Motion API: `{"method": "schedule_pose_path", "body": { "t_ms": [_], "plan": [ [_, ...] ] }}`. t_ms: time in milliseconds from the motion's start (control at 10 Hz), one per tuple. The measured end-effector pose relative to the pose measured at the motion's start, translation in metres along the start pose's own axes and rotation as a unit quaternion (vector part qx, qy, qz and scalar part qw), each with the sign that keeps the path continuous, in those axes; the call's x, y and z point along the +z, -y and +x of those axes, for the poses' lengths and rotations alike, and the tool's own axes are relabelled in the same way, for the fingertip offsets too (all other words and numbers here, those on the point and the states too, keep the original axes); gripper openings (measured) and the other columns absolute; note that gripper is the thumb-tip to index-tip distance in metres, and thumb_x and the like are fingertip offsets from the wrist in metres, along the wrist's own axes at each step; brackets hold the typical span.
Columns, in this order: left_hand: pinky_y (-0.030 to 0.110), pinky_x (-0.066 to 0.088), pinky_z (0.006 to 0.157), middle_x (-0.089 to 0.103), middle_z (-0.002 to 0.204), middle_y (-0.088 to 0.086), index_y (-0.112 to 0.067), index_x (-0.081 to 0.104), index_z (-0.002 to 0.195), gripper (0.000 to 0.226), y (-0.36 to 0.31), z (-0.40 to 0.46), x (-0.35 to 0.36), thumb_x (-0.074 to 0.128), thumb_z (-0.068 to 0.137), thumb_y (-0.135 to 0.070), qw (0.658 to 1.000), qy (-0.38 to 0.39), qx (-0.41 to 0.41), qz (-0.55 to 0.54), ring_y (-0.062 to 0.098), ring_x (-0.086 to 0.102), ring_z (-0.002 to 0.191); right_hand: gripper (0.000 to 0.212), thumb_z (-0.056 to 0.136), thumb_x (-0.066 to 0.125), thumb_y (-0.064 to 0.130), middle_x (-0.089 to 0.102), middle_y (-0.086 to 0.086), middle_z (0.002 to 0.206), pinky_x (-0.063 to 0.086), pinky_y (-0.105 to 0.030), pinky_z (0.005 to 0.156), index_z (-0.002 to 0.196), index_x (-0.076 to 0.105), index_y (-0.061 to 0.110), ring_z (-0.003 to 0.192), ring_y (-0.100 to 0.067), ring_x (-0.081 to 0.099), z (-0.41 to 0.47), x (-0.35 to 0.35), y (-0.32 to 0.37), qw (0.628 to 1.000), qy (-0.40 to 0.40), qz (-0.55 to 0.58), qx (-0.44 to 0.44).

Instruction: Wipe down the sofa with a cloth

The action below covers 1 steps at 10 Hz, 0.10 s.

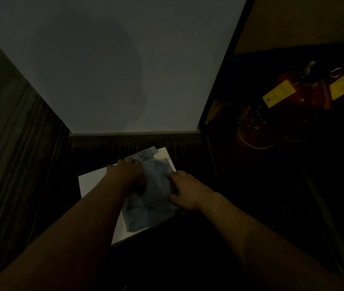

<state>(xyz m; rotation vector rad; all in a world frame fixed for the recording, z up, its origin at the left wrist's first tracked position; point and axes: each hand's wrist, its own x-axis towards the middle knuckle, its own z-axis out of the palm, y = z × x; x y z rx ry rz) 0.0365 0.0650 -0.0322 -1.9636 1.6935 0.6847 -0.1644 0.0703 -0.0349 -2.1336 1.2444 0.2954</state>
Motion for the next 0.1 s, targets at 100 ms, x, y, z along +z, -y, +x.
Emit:
{"method": "schedule_pose_path", "body": {
  "t_ms": [100],
  "plan": [
    [0.047,0.036,0.102,0.041,0.140,0.013,-0.013,0.039,0.138,0.063,-0.0083,-0.0033,-0.0139,0.053,0.088,-0.049,0.994,-0.110,0.018,-0.015,0.034,0.042,0.126,0.063,0.085,0.060,0.041,0.039,-0.011,0.138,0.039,-0.039,0.103,0.139,0.037,0.017,0.125,-0.031,0.042,-0.0029,-0.0141,-0.0058,1.000,-0.023,0.014,0.007]
  ]
}}
